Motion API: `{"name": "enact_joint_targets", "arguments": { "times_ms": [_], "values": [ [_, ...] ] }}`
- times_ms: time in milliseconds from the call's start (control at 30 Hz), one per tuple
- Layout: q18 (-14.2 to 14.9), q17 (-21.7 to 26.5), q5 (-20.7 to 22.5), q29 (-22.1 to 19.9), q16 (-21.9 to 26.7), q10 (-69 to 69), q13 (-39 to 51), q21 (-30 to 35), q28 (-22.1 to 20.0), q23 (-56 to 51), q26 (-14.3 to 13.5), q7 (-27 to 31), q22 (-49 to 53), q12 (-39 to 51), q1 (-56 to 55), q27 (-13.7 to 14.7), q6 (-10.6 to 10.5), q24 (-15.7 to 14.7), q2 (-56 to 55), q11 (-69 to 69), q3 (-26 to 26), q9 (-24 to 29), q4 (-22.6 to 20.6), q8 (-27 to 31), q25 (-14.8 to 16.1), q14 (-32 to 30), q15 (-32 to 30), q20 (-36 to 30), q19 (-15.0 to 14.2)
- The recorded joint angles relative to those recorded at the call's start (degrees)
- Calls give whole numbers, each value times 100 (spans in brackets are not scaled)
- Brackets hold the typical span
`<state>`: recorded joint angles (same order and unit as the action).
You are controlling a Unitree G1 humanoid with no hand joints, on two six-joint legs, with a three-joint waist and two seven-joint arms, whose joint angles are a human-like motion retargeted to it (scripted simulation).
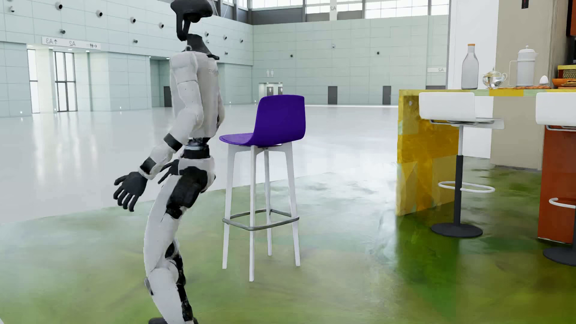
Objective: Go around the stool
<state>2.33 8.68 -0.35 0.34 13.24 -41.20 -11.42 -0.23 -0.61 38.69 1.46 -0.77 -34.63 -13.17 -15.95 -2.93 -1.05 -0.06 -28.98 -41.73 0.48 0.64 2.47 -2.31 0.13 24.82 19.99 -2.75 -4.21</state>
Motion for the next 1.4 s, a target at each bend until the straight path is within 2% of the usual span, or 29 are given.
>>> {"name": "enact_joint_targets", "arguments": {
  "times_ms": [33,67,100,167,200,233,267,300,333,367,400,433,567,633,667,733,800,867,900,933,967,1033,1067,1133,1167,1200,1267,1333,1400],
  "values": [
    [157,-101,-213,36,5,-364,868,-59,-45,-331,137,-303,219,-286,-86,-275,123,17,-423,-857,-273,32,204,-111,49,240,741,-212,-153],
    [353,-195,-296,60,-43,-748,1388,-47,-31,-471,350,-551,299,-417,-181,-325,214,94,-847,-1504,-472,-69,375,-118,175,556,1110,-249,218],
    [475,-210,-149,-12,-323,-1052,1182,316,-55,-550,753,-638,526,-132,-227,-132,220,225,-1024,-1659,-609,-112,466,-59,363,784,554,-356,1061],
    [506,64,479,-200,-498,-2322,101,520,-223,-444,1132,-126,740,839,-707,297,-98,317,-1005,-1470,-902,82,602,108,900,198,-125,-945,1111],
    [372,216,647,-320,-486,-2455,-389,264,-311,-287,857,171,640,1009,-1089,251,-303,257,-1058,-1333,-1199,104,398,35,1162,128,21,-701,1229],
    [193,296,792,-492,-448,-2268,-676,112,-391,-340,497,328,319,1104,-1259,18,-442,212,-977,-1147,-1475,245,143,-47,1387,673,130,-323,1298],
    [-31,299,767,-632,-123,-1466,-811,-18,-441,-116,315,134,287,1172,-1322,-253,-435,201,-994,-1354,-1727,369,230,-268,1509,1079,771,-291,826],
    [98,196,348,-745,-171,-1305,-869,-92,-476,8,84,-174,249,1108,-1029,-598,-155,273,-846,-2270,-1823,386,369,-117,1414,537,1550,-172,-33],
    [419,281,-181,-817,-403,-1575,-940,287,-492,348,-167,-305,346,1110,-997,-871,30,354,-607,-2572,-1636,281,490,160,1192,704,2027,-223,-466],
    [706,329,-426,-783,-647,-2189,-941,482,-515,507,-502,-27,189,1048,-1131,-1092,-12,457,-599,-2499,-1279,196,434,-246,878,737,1606,-478,842],
    [881,260,-235,-675,-468,-2800,-775,479,-525,613,-654,232,111,903,-1493,-1182,-141,591,-500,-2427,-1018,135,129,-242,668,549,1696,-950,896],
    [991,280,-66,-534,-577,-3052,-639,374,-498,305,-695,250,0,606,-1738,-1212,-272,744,-274,-2255,-748,114,-143,-181,552,379,1753,-574,915],
    [946,154,470,-279,-363,-2444,228,345,-535,106,221,-114,104,-438,-2496,-149,-481,719,1122,-852,80,-209,-249,422,63,-190,1793,112,933],
    [896,15,650,-261,-345,-1753,693,368,-667,-112,130,131,95,-500,-2488,285,-449,420,1680,-825,-178,0,6,677,-298,-498,1547,183,929],
    [948,18,731,-338,-240,-997,712,435,-761,-400,-237,188,-52,-328,-2234,347,-420,221,1398,-1802,-321,110,258,562,-386,-701,931,192,781],
    [-76,132,245,-216,111,-911,472,387,-1017,-265,-1023,-298,-430,201,-1521,242,247,-184,417,-3448,-1057,245,295,78,-111,-280,-787,124,837],
    [344,94,-23,-96,75,-636,-286,195,-1174,-400,-995,-615,-21,864,-725,-155,765,-415,-269,-3150,-1815,204,477,-242,200,131,387,-28,723],
    [304,-33,-55,-210,-323,-670,-870,206,-1105,-474,-729,-593,188,1436,-143,-593,1008,-357,-529,-2091,-2118,58,562,-166,216,507,1316,-519,539],
    [584,66,-117,-303,-591,-1952,-867,645,-965,-172,-604,-488,217,1560,-507,-704,1096,-198,-395,-1355,-1941,99,623,-176,207,-99,774,-540,672],
    [817,121,-53,-351,-714,-3170,-703,800,-786,334,-587,-183,-19,1558,-1075,-775,989,-2,-190,-1234,-1637,165,636,-171,216,-1275,488,-686,757],
    [974,175,98,-344,-749,-3357,-560,652,-542,393,-623,142,-185,1167,-1417,-878,734,217,23,-1230,-1237,198,507,-57,280,-1565,705,-563,731],
    [1124,123,394,-328,-448,-2374,-123,350,-20,-141,-479,530,-236,25,-1955,-893,41,662,466,-973,-627,103,341,204,252,-293,1012,54,634],
    [1179,44,474,-236,-191,-1261,161,365,139,-437,-370,583,-516,-331,-1862,-782,-228,788,686,-964,-685,49,431,336,193,-190,1267,126,621],
    [197,-135,79,234,161,-1007,368,420,56,-191,255,-125,-248,3,-1009,-318,40,619,511,-1999,-920,213,433,127,152,267,959,71,1182],
    [470,-125,-36,464,52,-769,71,389,-214,-262,401,-381,44,389,-561,-139,147,417,278,-2276,-1137,286,512,-139,217,451,644,23,1308],
    [633,54,-33,543,-189,-1237,-277,523,-538,-395,317,-495,270,869,-501,-80,266,221,74,-1971,-1385,352,594,-264,268,304,702,-84,1230],
    [837,506,43,259,-605,-3287,-647,751,-996,356,-339,-191,159,1428,-1371,-7,405,0,241,-1368,-1480,293,499,-115,247,-1563,1141,-556,945],
    [982,232,405,-407,-724,-3099,-802,477,-955,120,-880,307,93,814,-2175,-324,124,104,901,-990,-1118,236,329,209,316,-813,1400,-293,943],
    [1114,79,616,-903,-442,-1923,-318,450,-730,-226,-924,301,106,124,-2833,-792,-132,340,1426,-956,-843,201,289,484,201,-379,1668,-62,938]
  ]
}}
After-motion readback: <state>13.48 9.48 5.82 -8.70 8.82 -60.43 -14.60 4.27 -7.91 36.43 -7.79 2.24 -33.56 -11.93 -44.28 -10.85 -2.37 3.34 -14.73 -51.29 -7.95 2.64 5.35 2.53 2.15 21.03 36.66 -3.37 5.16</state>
